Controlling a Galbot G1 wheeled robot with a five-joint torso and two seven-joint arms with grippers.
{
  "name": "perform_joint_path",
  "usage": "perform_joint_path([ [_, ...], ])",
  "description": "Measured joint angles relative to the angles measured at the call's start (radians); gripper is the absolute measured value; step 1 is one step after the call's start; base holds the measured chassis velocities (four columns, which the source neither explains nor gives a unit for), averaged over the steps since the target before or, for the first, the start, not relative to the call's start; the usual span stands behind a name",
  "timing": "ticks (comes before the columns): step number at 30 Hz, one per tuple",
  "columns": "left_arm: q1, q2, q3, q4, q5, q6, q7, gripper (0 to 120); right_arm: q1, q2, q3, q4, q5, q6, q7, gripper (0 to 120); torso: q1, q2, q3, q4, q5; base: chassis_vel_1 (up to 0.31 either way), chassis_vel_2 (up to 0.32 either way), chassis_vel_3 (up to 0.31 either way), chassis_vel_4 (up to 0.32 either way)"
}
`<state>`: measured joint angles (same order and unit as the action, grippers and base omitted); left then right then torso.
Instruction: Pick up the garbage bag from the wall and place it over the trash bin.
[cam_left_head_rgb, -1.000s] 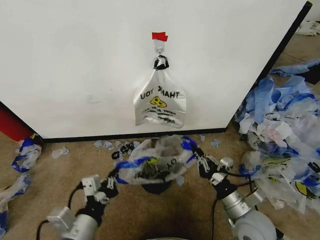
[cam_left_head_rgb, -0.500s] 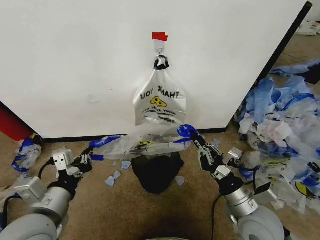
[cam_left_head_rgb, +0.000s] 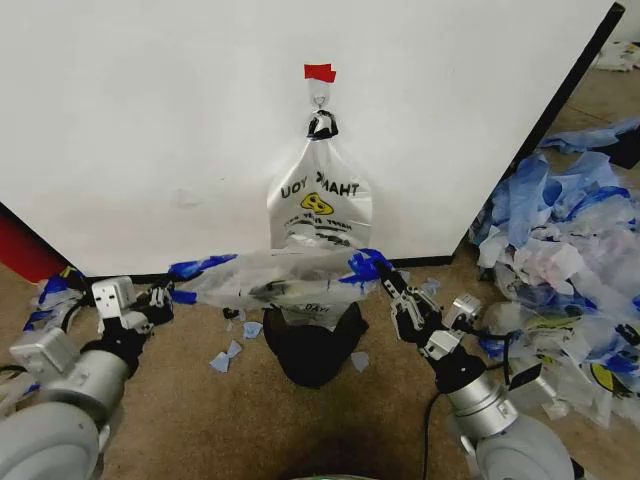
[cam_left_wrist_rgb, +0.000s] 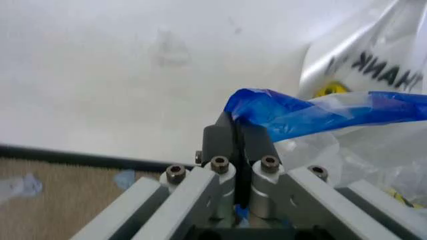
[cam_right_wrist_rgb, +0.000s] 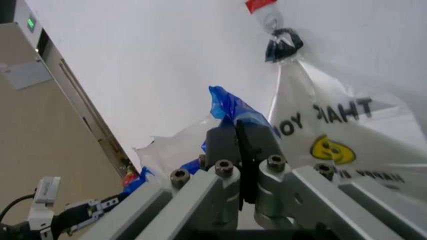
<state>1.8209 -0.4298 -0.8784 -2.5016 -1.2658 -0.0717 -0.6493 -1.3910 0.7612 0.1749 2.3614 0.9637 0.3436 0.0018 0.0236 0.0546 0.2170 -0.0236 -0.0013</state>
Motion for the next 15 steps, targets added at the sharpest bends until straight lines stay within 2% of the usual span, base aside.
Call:
perform_joint_path([
  [7,-0.002,0.05,-0.115,0.0,-0.035,-0.013,-0.018,0,0.021,-0.006,0.021,0.016,0.016,0.007,-0.025,0,0.0,0.0,0.0,-0.0002,0.0003,0.0,0.0,0.0,0.0],
  [15,-0.01,0.057,-0.137,0.001,-0.053,-0.009,-0.022,0,0.022,-0.031,0.054,0.067,0.035,-0.007,-0.006,0,0.0,0.0,0.0,-0.0001,0.0,0.0,0.0,0.0,0.0],
])
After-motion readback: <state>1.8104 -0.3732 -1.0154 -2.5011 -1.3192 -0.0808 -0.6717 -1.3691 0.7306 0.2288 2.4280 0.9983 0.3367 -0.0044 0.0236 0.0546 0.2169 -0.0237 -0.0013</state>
